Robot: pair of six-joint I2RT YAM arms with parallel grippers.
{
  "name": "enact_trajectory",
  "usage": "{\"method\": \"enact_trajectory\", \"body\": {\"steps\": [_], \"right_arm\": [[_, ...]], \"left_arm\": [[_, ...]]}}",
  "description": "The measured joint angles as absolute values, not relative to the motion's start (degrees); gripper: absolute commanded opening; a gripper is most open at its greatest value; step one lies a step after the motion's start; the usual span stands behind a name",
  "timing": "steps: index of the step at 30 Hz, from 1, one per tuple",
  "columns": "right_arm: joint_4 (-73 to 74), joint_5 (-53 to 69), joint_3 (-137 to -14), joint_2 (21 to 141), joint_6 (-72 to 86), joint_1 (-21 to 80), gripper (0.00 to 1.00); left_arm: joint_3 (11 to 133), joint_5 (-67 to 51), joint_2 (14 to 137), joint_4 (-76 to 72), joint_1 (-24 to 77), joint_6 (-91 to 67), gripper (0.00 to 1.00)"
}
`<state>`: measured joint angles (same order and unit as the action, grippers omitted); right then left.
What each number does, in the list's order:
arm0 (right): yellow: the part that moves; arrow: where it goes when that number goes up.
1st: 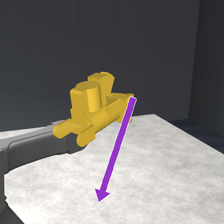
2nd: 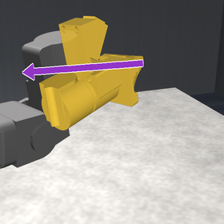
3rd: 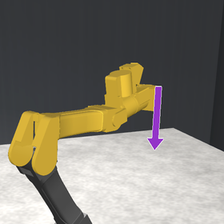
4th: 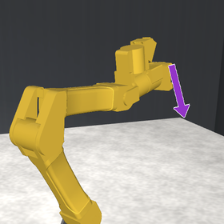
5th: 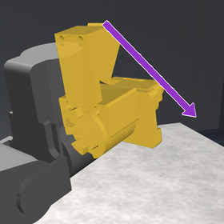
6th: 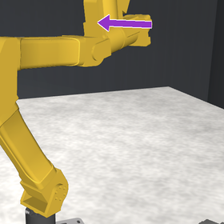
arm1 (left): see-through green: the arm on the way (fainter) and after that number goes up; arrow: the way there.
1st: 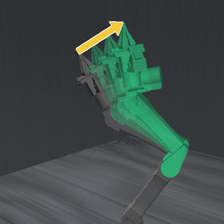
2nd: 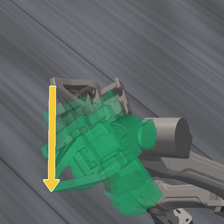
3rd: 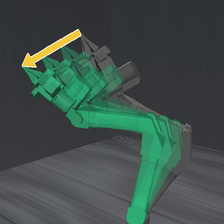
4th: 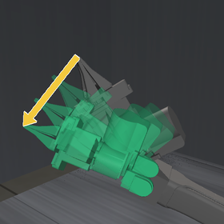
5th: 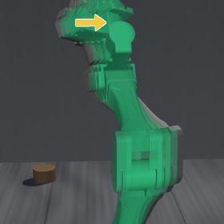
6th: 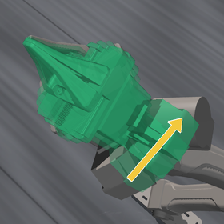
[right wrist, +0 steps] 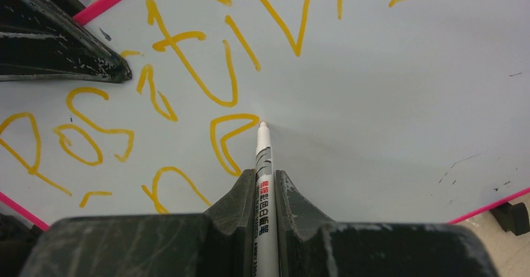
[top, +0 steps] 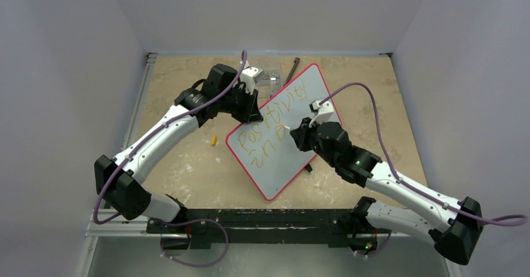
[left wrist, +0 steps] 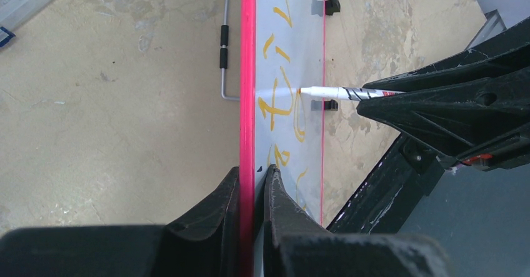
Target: Write a sentence on the whiteboard
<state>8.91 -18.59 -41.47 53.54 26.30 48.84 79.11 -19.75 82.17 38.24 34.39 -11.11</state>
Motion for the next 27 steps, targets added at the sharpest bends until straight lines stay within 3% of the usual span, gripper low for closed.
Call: {"method": "enact_trajectory", "body": {"steps": [27], "right_arm": [[11.3, -18.7, -34.3, 47.1, 29.1, 48.8, 0.00]], "left_arm": [[79.1, -19.3, 81.7, 38.3, 35.0, -11.3, 0.00]]}}
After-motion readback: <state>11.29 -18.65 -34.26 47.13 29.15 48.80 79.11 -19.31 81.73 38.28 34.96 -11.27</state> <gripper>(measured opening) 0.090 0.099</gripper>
